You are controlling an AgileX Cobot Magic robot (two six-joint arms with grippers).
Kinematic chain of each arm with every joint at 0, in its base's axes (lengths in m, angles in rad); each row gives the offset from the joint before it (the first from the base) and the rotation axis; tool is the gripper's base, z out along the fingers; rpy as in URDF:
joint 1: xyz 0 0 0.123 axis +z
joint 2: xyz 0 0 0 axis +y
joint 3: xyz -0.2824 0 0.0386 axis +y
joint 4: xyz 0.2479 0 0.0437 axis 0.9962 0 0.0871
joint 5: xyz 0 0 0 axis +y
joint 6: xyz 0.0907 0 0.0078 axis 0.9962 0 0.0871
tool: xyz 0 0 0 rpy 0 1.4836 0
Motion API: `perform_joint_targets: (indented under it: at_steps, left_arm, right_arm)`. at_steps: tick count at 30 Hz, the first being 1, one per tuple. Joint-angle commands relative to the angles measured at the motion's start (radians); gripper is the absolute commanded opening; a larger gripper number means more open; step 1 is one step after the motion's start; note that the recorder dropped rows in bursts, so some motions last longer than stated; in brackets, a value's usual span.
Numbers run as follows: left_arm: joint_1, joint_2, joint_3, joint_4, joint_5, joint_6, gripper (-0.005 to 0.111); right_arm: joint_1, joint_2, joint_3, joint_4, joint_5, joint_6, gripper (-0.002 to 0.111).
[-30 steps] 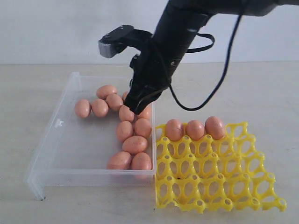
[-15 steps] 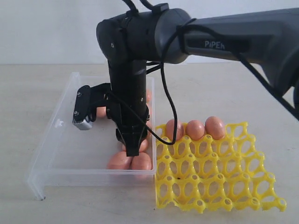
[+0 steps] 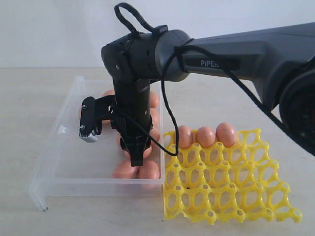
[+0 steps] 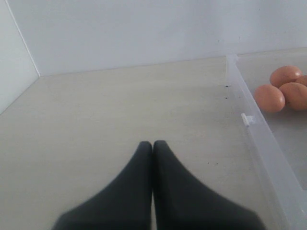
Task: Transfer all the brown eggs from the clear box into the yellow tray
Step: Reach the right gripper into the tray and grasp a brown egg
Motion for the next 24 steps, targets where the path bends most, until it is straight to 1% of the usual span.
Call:
perform_joint_targets:
  at_steps: [1,10,12,13,14,15,18,19,20,22,23,24]
  left_arm:
    - [-0.005,0.003,0.000,0.002,-0.004,-0.004,-0.004]
    - [-0.005,0.003,0.000,0.002,-0.004,-0.004,-0.004]
    - [-0.005,0.003,0.000,0.002,-0.004,-0.004,-0.004]
    - [-0.005,0.003,0.000,0.002,-0.004,-0.004,-0.004]
    - [-0.005,0.003,0.000,0.002,-0.004,-0.004,-0.004]
    - [-0.005,0.003,0.000,0.002,-0.004,-0.004,-0.004]
    - [-0.005,0.003,0.000,0.002,-0.004,-0.004,-0.004]
    - [-0.005,0.003,0.000,0.002,-0.004,-0.004,-0.004]
    - [-0.005,0.003,0.000,0.002,-0.004,-0.004,-0.004]
    - [-0.005,0.003,0.000,0.002,-0.004,-0.004,-0.004]
    - [-0.005,0.003,0.000,0.002,-0.004,-0.004,-0.004]
    - [-0.005,0.003,0.000,0.002,-0.004,-0.004,-0.004]
  right_arm:
    - [0.001,0.027,-0.003,-0.004,-0.060,-0.007,0.045]
    - [0.001,0.070,-0.003,-0.011,-0.062,0.006,0.045]
    - [0.001,0.079,-0.003,-0.011,-0.098,0.030,0.055]
    - [0.001,0.080,-0.003,-0.011,-0.117,0.048,0.069]
    - [0.001,0.080,-0.003,-0.011,-0.119,0.048,0.073]
    - [0.001,0.080,-0.003,-0.017,-0.117,0.048,0.076]
    - [0.001,0.080,-0.003,-0.024,-0.109,0.048,0.075]
    - [0.001,0.080,-0.003,-0.024,-0.102,0.059,0.073]
    - [0.001,0.080,-0.003,-0.024,-0.098,0.074,0.067]
    - [0.001,0.080,-0.003,-0.024,-0.095,0.131,0.036]
    - [0.001,0.080,-0.003,-0.024,-0.093,0.175,0.014]
    - [0.001,0.080,-0.003,-0.024,-0.101,0.213,0.000]
